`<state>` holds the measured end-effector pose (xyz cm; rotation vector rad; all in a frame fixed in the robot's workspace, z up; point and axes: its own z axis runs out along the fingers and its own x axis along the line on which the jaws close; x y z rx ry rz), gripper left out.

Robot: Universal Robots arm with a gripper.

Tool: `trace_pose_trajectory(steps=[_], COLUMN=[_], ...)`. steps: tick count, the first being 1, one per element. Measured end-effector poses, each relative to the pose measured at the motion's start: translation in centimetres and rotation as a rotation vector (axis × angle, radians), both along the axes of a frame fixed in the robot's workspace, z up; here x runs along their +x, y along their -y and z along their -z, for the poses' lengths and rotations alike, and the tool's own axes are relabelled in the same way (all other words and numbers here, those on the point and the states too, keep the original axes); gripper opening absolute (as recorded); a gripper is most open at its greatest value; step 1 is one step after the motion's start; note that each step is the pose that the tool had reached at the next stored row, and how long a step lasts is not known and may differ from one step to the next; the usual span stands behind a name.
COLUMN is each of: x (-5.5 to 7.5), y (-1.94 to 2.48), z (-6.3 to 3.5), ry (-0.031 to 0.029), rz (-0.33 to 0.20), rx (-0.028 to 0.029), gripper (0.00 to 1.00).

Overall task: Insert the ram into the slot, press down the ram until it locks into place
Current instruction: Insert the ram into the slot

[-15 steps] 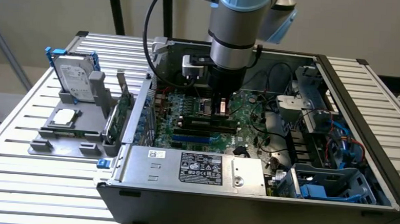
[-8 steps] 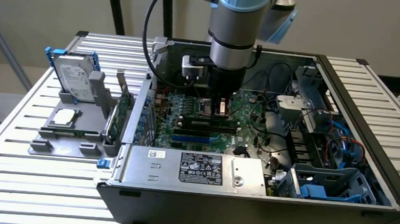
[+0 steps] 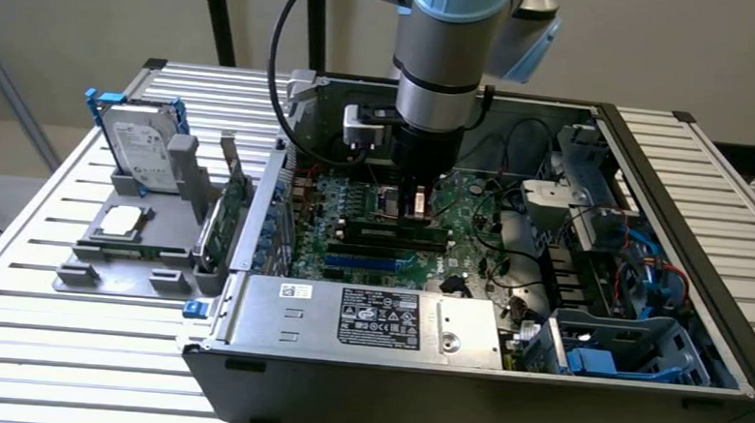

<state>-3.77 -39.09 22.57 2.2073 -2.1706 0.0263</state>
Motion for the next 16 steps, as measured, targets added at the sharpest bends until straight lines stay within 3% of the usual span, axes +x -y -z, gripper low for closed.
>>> trace_pose_trajectory(steps=[7,8,10,11,16], x=[0.0,0.0,0.0,0.0,0.0], y=[0.0,0.0,0.0,0.0,0.0], z=[0.16,0.17,0.14,0.05,-1.41], ry=[0.0011,0.001,0.001,0.0011,-0.0008], rz=[0.0,0.0,0.0,0.0,0.0], rx=[-0.0017,-0.0018,-0.0019,-0.0016,-0.0016], gripper=[0.14,0.21,0.21,0.28,0.28])
